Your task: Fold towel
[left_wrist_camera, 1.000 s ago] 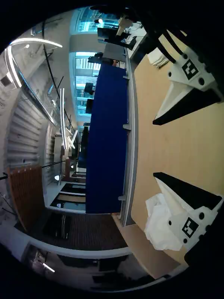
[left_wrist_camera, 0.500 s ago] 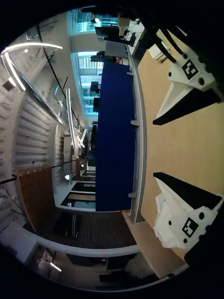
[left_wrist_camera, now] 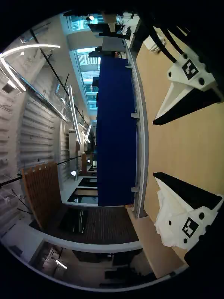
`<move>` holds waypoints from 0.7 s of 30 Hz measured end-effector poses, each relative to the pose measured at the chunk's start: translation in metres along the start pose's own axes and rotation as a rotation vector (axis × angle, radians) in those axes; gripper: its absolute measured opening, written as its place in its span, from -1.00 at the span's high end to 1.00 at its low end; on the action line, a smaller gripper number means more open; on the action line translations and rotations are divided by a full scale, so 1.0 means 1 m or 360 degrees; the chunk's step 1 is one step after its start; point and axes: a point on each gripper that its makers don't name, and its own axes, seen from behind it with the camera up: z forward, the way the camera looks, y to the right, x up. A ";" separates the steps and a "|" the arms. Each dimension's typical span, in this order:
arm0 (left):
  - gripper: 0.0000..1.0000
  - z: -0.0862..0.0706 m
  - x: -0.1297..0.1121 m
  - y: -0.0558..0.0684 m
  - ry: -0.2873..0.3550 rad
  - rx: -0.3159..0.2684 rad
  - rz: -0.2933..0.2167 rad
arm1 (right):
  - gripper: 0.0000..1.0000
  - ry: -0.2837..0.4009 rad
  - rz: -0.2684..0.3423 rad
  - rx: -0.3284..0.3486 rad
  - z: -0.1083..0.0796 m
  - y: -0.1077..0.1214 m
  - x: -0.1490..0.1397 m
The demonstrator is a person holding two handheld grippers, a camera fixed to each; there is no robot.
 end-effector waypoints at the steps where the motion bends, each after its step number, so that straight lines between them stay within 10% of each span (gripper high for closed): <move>1: -0.87 0.000 -0.003 -0.002 0.0012 0.0005 0.0009 | -0.99 0.0008 0.0010 -0.0012 0.001 0.001 0.002; 21: -0.87 0.005 -0.084 -0.018 0.0142 0.0017 0.0045 | -0.99 0.0080 0.0016 -0.0033 0.012 -0.012 -0.015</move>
